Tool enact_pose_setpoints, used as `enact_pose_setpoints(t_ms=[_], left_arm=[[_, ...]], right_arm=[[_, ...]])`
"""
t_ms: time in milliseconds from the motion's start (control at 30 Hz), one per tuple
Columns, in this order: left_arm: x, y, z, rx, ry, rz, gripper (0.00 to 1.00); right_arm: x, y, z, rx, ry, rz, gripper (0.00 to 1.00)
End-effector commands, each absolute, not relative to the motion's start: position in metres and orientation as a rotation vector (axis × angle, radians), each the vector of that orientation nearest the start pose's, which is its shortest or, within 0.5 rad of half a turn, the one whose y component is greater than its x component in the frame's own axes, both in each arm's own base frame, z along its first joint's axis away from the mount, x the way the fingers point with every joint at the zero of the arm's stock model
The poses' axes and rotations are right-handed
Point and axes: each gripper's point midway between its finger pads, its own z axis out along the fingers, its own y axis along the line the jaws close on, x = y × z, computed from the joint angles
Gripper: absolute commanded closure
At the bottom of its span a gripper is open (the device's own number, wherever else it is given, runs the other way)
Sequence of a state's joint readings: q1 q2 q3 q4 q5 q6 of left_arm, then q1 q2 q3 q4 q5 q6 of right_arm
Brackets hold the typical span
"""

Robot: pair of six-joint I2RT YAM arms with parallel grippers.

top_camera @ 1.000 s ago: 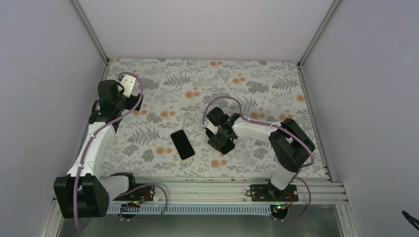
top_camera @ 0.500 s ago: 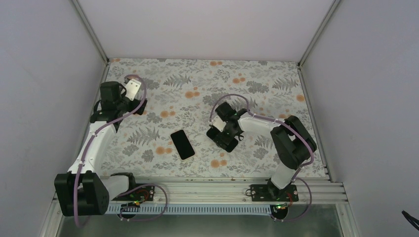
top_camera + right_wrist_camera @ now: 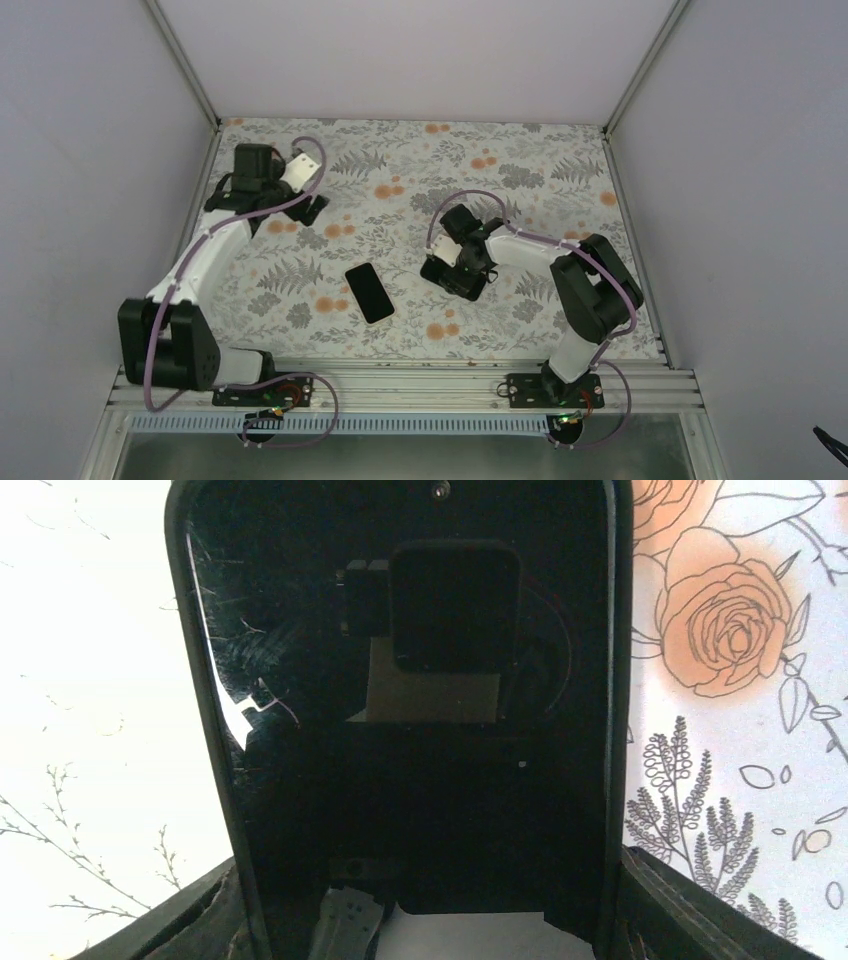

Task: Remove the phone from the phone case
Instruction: Pick up the phone at the center of the board.

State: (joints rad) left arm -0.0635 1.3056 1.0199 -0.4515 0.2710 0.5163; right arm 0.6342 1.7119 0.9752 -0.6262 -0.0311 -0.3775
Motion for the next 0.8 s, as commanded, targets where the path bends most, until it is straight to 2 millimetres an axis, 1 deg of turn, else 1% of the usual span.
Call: enact_pose_setpoints(t_ms=[0,67,100,167,233,300,400,533,633,667,767], left_arm=[[0.38,-0.125,0.18,0.966,2.17,-0.3,0.0],[0.375,-0.151,0.173,1.04,2.199,-0.447,0.0],[0.375,-0.163,0.173,1.066,2.206,-0.512,0.0],[0.373,-0.185,0.171,1.11,2.226,-0.657,0.0],[0.373,-0.202,0.167,1.134,2.25,-0.781,0.0],[0.374,-0.218,0.163,1.147,2.268,-0.889,0.0],[0.378,-0.237,0.16,1.167,2.284,-0.995,0.0],[0.383,-0.255,0.159,1.159,2.304,-1.128,0.0],[0.389,-0.265,0.165,1.142,2.293,-1.209,0.0],[0.39,-0.268,0.164,1.139,2.299,-1.221,0.0],[0.393,-0.276,0.161,1.129,2.306,-1.253,0.0]], right_arm=[[0.279,0.2,0.028,-1.45,2.472,0.008,0.4],[0.292,0.209,0.047,-1.407,2.41,0.019,0.43],[0.298,0.214,0.061,-1.379,2.37,0.029,0.44],[0.308,0.224,0.081,-1.342,2.318,0.053,0.46],[0.318,0.231,0.1,-1.29,2.271,0.066,0.46],[0.327,0.238,0.113,-1.256,2.232,0.077,0.46],[0.34,0.247,0.126,-1.215,2.2,0.083,0.46],[0.354,0.262,0.141,-1.181,2.16,0.106,0.46],[0.363,0.272,0.153,-1.153,2.131,0.116,0.46],[0.366,0.276,0.148,-1.156,2.139,0.122,0.46],[0.369,0.286,0.151,-1.153,2.129,0.14,0.46]])
